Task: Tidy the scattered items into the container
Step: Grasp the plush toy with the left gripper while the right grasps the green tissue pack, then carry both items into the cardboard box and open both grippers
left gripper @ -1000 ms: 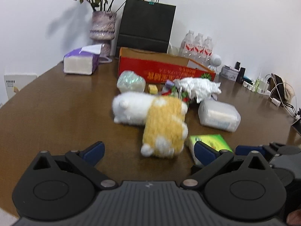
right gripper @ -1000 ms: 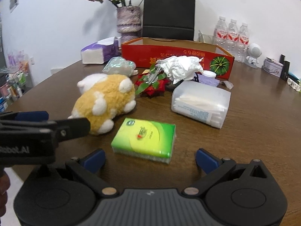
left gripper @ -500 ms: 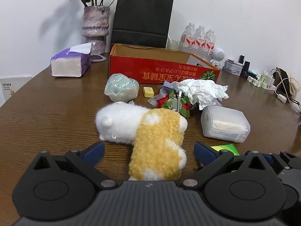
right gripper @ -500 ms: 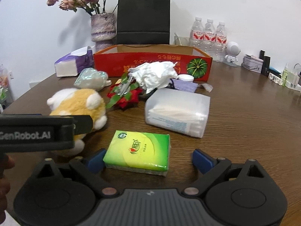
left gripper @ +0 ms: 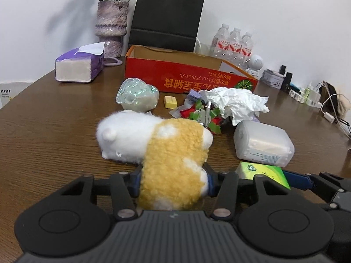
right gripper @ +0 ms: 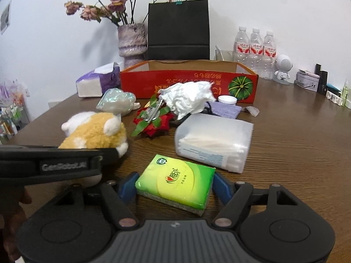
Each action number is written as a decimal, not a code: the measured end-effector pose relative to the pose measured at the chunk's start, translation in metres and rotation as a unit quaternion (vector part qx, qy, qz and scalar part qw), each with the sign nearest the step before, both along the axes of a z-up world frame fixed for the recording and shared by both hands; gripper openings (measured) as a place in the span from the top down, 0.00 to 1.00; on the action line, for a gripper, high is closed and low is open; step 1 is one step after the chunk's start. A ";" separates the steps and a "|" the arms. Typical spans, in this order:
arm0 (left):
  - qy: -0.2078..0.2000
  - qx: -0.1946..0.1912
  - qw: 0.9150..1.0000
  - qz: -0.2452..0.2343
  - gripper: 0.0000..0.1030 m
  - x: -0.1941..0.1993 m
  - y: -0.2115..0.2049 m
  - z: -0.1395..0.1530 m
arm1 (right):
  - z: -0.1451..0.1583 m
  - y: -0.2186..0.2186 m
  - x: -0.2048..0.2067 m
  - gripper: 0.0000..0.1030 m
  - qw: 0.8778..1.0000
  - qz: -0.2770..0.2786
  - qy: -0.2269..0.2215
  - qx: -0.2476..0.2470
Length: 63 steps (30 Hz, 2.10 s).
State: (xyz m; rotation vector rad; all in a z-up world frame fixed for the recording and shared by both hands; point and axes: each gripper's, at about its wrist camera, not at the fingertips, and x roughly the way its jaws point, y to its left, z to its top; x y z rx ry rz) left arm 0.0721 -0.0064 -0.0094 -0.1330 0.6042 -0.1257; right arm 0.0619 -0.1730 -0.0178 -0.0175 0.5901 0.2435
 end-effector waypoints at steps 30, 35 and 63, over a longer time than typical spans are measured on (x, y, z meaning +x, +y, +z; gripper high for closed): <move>-0.111 -0.055 0.992 0.033 0.49 0.201 -0.002 0.094 | 0.098 -0.042 0.226 0.30 0.994 -0.003 -0.107 0.021; -0.069 -0.040 0.996 0.045 0.49 0.252 -0.002 0.068 | 0.080 -0.035 0.290 0.30 0.999 -0.004 -0.046 0.006; -0.062 -0.011 0.997 0.042 0.00 0.262 0.006 0.076 | 0.083 -0.037 0.310 0.01 1.000 0.015 0.006 0.011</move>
